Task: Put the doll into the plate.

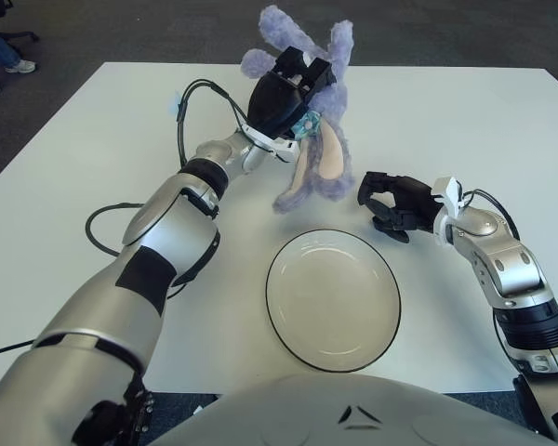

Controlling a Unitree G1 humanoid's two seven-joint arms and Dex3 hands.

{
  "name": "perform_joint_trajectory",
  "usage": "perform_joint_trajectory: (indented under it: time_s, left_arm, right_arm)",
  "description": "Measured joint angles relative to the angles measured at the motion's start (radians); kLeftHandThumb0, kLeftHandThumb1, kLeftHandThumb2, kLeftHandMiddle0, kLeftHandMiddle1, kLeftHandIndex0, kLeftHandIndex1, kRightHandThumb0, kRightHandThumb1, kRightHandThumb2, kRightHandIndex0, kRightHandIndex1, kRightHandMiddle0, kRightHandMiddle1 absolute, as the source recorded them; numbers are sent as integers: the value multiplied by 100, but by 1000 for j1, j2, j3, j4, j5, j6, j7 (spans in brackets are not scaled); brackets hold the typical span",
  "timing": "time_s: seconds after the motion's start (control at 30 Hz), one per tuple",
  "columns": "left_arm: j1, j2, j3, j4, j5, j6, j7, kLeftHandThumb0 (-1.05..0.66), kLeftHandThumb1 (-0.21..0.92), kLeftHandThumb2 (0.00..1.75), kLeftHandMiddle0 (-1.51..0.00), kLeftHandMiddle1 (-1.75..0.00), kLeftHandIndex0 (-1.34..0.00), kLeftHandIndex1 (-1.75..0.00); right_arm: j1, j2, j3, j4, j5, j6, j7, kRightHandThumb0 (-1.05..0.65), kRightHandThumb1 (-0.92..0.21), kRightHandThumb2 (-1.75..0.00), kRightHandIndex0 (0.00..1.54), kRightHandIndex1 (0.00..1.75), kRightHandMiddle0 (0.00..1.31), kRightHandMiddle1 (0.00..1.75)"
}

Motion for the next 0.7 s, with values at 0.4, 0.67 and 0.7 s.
perform_joint_trajectory:
  time_s: [0.4,0.67,0.7]
  left_arm:
    - [10,63,0,-78,7,-140,43,-1,13,147,-70,-153,-68,-175]
    - [49,126,-5,-139,31,-211,51,-1,13,140,-78,-134,-71,-175]
    - [56,134,-5,-147,33,-226,51,-1,13,140,-79,-133,-71,-175]
  right_arm:
    - [-3,12,-20,18,22,15,5,-37,-79,-61,115,175,36,164]
    - [-3,18,-31,24,31,27,6,-37,-79,-61,113,175,35,164]
    - [-4,18,-31,24,31,30,7,-37,-80,-61,113,175,35,164]
